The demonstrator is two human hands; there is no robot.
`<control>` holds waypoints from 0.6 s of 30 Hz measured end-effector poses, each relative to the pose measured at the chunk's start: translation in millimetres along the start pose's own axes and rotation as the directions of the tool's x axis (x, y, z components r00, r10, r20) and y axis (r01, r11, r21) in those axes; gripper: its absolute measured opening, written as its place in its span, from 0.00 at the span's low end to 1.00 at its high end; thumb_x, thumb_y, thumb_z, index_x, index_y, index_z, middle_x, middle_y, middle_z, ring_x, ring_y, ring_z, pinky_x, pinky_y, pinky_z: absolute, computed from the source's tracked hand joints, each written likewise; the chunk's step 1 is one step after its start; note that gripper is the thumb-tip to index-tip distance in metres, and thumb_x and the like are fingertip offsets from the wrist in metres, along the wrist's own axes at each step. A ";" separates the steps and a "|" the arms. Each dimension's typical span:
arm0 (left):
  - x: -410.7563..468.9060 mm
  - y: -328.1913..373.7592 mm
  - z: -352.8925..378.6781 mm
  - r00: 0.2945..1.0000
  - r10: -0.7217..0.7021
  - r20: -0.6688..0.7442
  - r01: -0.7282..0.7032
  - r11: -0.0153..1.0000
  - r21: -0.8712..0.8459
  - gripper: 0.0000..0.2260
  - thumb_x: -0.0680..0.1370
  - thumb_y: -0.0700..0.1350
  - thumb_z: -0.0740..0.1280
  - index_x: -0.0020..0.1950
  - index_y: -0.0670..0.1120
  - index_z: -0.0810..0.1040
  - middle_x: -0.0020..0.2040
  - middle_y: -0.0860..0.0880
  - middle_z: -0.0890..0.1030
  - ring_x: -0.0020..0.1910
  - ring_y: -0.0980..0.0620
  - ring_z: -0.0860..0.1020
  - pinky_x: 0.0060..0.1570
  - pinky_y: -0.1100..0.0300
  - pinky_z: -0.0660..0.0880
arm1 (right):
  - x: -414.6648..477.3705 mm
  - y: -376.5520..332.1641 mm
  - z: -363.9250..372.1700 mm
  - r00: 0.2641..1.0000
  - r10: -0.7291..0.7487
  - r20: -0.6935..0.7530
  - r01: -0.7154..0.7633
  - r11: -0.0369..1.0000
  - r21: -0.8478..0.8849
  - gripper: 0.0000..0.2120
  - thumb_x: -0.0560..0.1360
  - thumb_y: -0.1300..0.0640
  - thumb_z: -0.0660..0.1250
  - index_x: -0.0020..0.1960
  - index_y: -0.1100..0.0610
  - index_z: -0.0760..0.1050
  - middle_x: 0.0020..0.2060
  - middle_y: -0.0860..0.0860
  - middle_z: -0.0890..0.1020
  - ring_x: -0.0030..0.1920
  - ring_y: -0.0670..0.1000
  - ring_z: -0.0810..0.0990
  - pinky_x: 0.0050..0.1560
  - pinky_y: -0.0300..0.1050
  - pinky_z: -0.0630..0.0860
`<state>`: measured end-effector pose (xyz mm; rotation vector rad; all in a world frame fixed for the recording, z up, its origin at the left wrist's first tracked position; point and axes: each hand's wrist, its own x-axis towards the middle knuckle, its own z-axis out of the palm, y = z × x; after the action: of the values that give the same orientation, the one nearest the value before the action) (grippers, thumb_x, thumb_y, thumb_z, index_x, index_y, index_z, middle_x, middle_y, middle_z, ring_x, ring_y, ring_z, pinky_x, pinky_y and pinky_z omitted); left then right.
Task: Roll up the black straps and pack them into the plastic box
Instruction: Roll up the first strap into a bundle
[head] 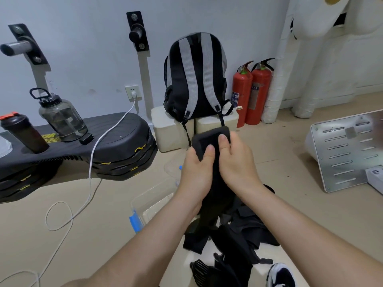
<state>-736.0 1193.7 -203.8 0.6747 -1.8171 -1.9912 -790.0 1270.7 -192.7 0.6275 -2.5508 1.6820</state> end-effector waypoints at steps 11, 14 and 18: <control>-2.6 22.7 -12.7 0.989 -0.139 0.055 0.145 0.980 -0.137 0.08 0.82 0.49 0.65 0.53 0.47 0.82 0.46 0.47 0.87 0.45 0.49 0.86 0.46 0.51 0.83 | -3.4 4.3 -3.0 0.973 0.132 0.190 -0.170 0.965 0.202 0.10 0.83 0.48 0.60 0.58 0.52 0.76 0.51 0.49 0.83 0.52 0.48 0.82 0.52 0.46 0.80; -7.3 11.1 -4.5 0.984 -0.137 0.111 0.141 0.989 -0.032 0.08 0.83 0.49 0.64 0.59 0.50 0.79 0.50 0.46 0.86 0.49 0.47 0.85 0.46 0.50 0.83 | 1.2 10.3 -1.4 0.967 0.209 0.147 -0.239 0.943 0.232 0.12 0.83 0.48 0.58 0.58 0.53 0.76 0.52 0.52 0.82 0.53 0.52 0.82 0.53 0.52 0.80; 3.0 12.7 -11.3 0.988 -0.155 -0.018 0.153 0.982 -0.107 0.11 0.84 0.47 0.62 0.63 0.45 0.76 0.54 0.42 0.83 0.51 0.44 0.84 0.46 0.49 0.83 | 0.1 3.8 -10.9 0.860 0.235 0.453 -0.418 0.832 0.364 0.12 0.84 0.50 0.60 0.57 0.55 0.79 0.49 0.54 0.86 0.50 0.53 0.85 0.49 0.47 0.82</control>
<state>-732.7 1181.4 -192.2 0.8267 -1.6763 -2.1494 -793.5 1281.5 -191.4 0.6070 -2.6487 2.5627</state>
